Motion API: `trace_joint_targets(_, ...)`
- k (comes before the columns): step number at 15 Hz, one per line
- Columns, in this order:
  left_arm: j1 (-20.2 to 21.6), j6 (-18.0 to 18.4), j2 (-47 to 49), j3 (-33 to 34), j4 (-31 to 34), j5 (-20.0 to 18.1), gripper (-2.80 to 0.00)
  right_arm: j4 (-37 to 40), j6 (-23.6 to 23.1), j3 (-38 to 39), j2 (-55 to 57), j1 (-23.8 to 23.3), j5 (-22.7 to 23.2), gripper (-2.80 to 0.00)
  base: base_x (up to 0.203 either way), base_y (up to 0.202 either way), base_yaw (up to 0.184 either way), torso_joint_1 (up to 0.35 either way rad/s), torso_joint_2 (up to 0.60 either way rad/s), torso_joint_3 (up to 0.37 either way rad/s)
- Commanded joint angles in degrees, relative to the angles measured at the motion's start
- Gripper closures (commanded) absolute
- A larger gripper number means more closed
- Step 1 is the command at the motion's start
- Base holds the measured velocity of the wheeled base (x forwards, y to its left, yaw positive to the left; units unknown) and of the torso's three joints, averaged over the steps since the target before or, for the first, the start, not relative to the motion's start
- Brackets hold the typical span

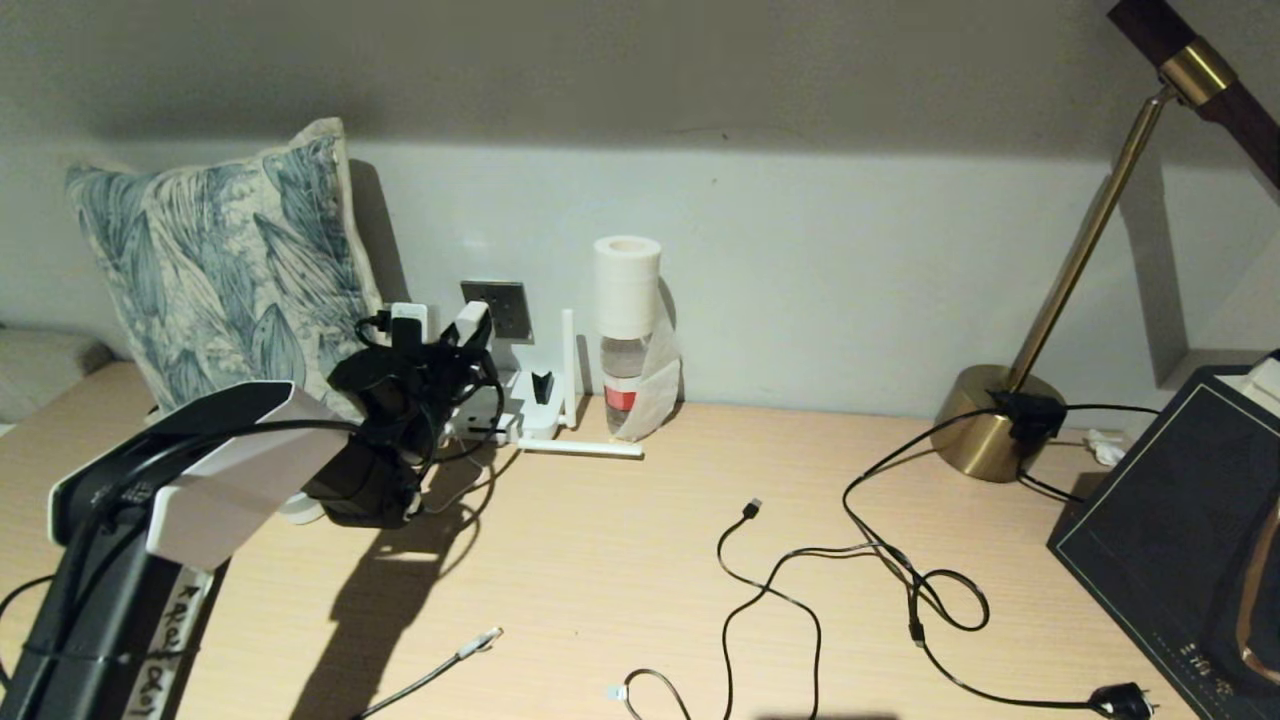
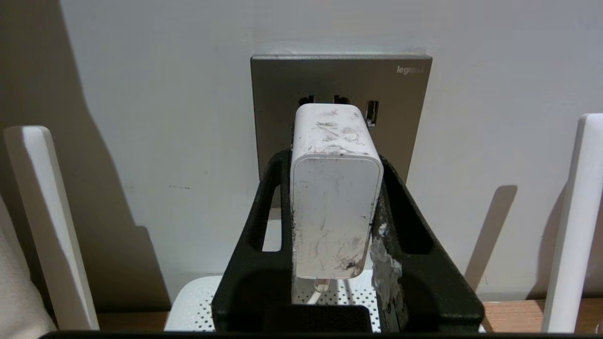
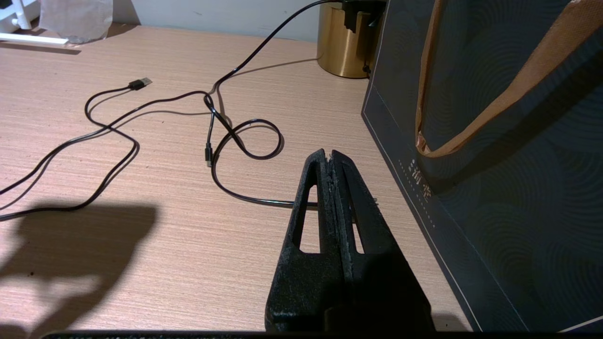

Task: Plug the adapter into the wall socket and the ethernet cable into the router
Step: Plug plug into socket

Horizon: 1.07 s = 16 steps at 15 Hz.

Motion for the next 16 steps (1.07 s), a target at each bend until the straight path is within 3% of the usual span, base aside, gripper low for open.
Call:
trace_joint_targets(1, -0.10, 0.03, 0.15, -0.26, -0.06, -0.05, 0.00, 0.00, -0.03, -0.02, 0.00, 0.01, 0.02, 0.00, 0.000, 0.000, 0.000, 0.000, 0.00, 0.000)
trace_joint_targets(16, -0.19, 0.03, 1.03, -4.37, 2.20, 0.07, 0.00, 0.00, -0.03, -0.02, 0.00, 0.01, 0.02, 0.00, 0.000, 0.000, 0.000, 0.000, 0.00, 0.000)
